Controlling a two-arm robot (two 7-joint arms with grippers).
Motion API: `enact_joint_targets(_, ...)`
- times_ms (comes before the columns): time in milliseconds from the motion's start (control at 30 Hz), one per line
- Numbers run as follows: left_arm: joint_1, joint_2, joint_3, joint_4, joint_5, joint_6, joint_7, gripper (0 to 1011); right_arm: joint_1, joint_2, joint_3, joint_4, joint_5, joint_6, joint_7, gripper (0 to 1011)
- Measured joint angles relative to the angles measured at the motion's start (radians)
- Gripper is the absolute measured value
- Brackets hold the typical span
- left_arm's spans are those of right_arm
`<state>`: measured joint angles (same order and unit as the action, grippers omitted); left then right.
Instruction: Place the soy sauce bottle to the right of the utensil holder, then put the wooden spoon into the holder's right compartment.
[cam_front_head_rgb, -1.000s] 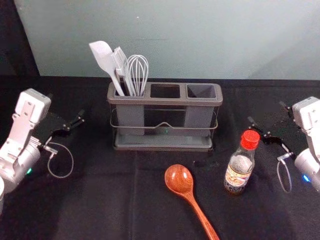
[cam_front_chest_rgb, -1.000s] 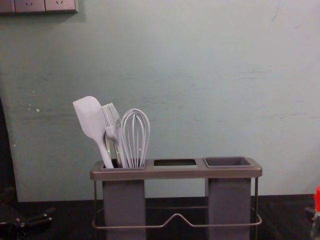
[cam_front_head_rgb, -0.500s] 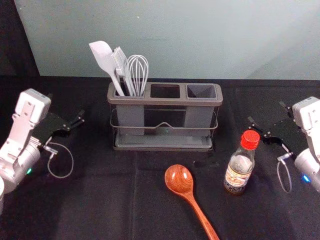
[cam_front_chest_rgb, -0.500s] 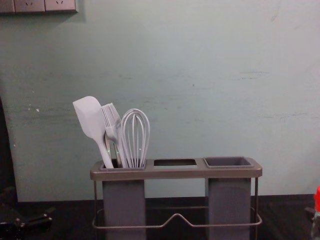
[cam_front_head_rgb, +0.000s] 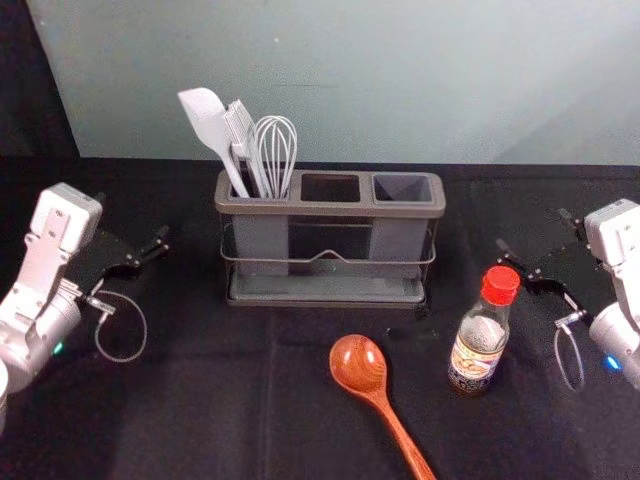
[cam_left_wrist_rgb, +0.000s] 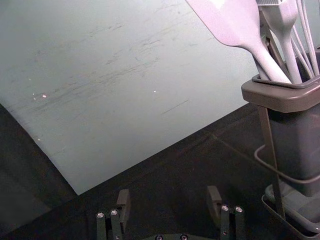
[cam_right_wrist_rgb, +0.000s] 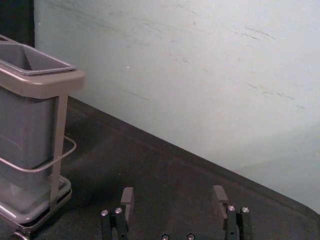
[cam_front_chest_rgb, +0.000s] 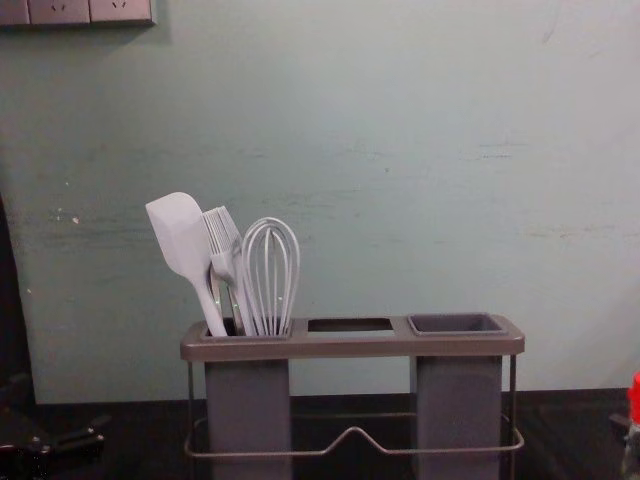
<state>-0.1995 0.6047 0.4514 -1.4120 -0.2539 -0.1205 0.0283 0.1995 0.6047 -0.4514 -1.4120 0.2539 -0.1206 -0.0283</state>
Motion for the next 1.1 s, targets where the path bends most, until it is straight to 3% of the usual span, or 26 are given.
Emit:
enact_joint_targets(233,0.0,0.0,0.0,0.0,0.0,0.0,0.0,1005,0.0,0.0,0.0,0.0,0.0,0.0,0.0,1002)
enact_joint_targets(500,0.0,0.0,0.0,0.0,0.0,0.0,0.0,1005,-0.038,0.013,0.036,-0.034,-0.003,-0.015,0.001,1002)
enact_joint_targets(867,0.0,0.0,0.0,0.0,0.0,0.0,0.0,1005,-0.14,0.05,0.102,-0.125,0.003,-0.033,-0.001,1002)
enact_joint_targets(1100,0.0,0.0,0.0,0.0,0.0,0.0,0.0,1005,-0.244,0.08,0.154,-0.217,0.011,-0.06,-0.009,1002)
